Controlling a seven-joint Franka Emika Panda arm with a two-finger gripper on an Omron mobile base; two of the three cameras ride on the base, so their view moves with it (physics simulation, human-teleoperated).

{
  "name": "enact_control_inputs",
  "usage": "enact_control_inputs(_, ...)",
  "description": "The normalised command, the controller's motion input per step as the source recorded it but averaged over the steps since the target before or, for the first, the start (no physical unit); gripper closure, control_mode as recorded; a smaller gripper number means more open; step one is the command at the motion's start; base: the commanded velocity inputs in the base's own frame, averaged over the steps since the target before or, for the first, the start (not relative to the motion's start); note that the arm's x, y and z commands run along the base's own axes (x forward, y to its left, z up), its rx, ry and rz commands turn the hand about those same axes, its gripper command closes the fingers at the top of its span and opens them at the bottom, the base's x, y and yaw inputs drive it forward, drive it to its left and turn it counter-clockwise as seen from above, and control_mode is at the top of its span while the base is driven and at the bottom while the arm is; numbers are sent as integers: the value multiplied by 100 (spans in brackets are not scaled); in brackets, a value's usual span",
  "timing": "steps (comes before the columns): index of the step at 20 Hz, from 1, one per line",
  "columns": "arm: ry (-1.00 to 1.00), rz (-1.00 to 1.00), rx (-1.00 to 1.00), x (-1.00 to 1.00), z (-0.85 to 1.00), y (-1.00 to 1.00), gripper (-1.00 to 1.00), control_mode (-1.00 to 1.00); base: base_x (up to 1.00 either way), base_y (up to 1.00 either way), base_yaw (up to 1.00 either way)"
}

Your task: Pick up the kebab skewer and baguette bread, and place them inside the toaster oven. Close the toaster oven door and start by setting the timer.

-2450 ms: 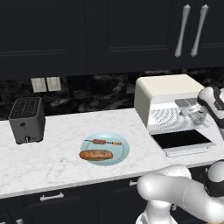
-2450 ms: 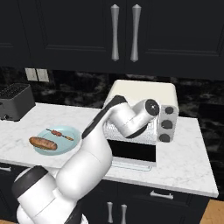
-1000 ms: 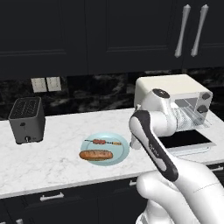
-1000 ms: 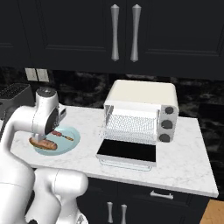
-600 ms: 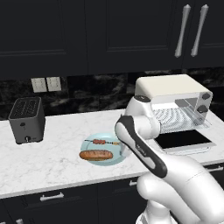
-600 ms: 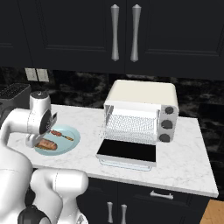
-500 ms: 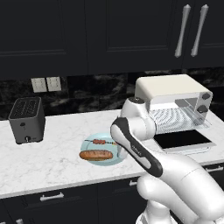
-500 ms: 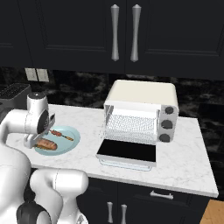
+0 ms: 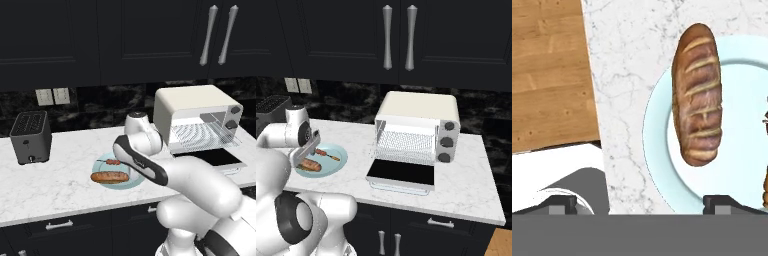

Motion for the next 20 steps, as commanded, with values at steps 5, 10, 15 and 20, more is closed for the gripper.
enact_control_inputs(5,0,0,-2,26,-26,0,-100,-100,0,0,0)
enact_control_inputs(10,0,0,-2,8,-27,0,-100,-100,0,0,0)
enact_control_inputs(15,0,0,0,1,-24,0,-100,-100,0,0,0)
enact_control_inputs(20,0,0,-1,19,-35,8,-100,-100,0,0,0)
